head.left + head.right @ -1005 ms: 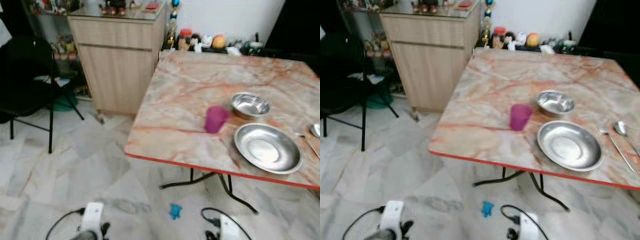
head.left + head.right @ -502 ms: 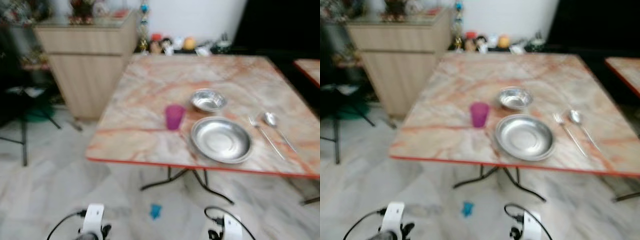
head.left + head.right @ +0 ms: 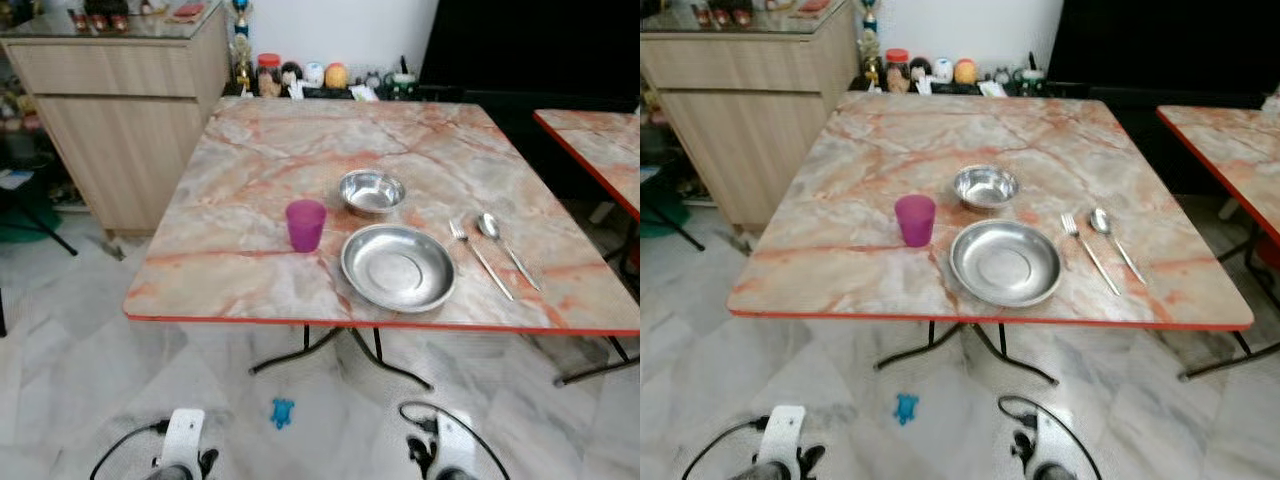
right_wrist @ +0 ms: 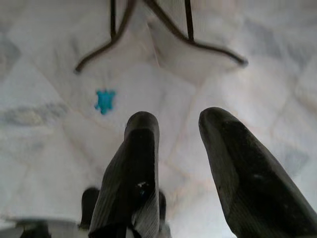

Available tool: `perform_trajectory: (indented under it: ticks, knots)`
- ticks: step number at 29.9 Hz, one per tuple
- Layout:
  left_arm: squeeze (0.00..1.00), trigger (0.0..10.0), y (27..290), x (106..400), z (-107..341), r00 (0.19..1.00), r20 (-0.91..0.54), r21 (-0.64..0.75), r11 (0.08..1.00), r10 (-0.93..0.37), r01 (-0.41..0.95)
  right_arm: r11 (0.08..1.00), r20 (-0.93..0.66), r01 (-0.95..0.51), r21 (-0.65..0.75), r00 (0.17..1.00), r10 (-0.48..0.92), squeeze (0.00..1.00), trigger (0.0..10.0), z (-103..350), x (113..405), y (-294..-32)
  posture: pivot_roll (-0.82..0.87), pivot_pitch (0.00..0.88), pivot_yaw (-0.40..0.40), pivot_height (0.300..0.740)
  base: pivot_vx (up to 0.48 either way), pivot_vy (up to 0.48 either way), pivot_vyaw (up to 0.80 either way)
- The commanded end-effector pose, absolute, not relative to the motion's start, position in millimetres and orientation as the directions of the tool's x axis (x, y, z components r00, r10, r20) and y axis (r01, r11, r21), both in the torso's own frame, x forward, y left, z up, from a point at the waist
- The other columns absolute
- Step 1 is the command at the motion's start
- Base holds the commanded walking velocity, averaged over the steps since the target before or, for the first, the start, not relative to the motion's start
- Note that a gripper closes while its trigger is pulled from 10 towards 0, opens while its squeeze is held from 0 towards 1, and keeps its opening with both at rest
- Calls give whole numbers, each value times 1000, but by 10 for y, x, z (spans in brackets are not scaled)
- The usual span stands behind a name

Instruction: Setting the table

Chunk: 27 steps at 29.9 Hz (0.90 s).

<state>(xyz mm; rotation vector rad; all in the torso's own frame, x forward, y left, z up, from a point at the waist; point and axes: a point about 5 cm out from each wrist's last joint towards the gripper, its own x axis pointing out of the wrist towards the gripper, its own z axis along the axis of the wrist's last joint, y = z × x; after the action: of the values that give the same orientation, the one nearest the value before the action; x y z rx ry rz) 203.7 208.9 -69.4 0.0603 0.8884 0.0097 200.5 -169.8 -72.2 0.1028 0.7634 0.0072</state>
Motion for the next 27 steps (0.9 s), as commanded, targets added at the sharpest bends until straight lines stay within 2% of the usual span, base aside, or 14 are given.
perform_trajectory:
  ticks: [1,4,6,7,10,14,19,22,24,27]
  knots:
    - [0,10000,2086,1990,-722,615,-788,53,998,33,14,996,-630,28,80,776,28,0,10000,-632,2110,-1762,102,0,-81,740,0,0,0]
    - [0,10000,2085,1982,-728,613,-790,53,998,35,12,1000,-550,10,-4,835,-11,0,10000,-528,2190,-1843,106,0,-90,740,0,0,0]
    - [0,10000,2089,1977,-729,612,-790,54,999,37,9,999,-457,49,-1,888,-44,0,10000,-429,2212,-1891,103,0,-91,740,0,0,0]
    - [0,10000,2089,1977,-729,612,-790,54,999,37,9,999,-457,49,-1,888,-44,0,10000,-429,2212,-1891,103,0,-91,740,0,0,0]
    - [0,10000,2093,1966,-735,608,-793,56,998,39,10,997,-353,41,-61,934,-60,0,10000,-321,2098,-1913,94,0,-93,740,0,0,0]
    - [0,10000,2088,1963,-737,607,-794,60,998,33,23,996,-267,66,-64,960,-81,0,10000,-180,1822,-1884,88,0,-95,740,0,0,0]
    - [0,10000,2083,1969,-735,607,-794,62,998,32,29,993,-182,98,-71,977,-110,0,10000,83,1748,-1850,85,0,-94,740,0,0,0]
    - [0,10000,2084,1976,-730,610,-791,63,998,32,30,987,-109,151,-53,982,-156,0,10000,292,1899,-1922,78,0,-88,740,0,0,0]
    - [0,10000,2087,1984,-725,613,-789,65,997,33,30,979,-19,203,5,979,-203,0,10000,558,2206,-2042,75,0,-85,740,0,0,0]
    - [0,10000,2086,1990,-722,616,-787,65,997,34,28,976,-1,215,34,977,-215,0,10000,652,2341,-2076,77,0,-85,740,0,0,0]
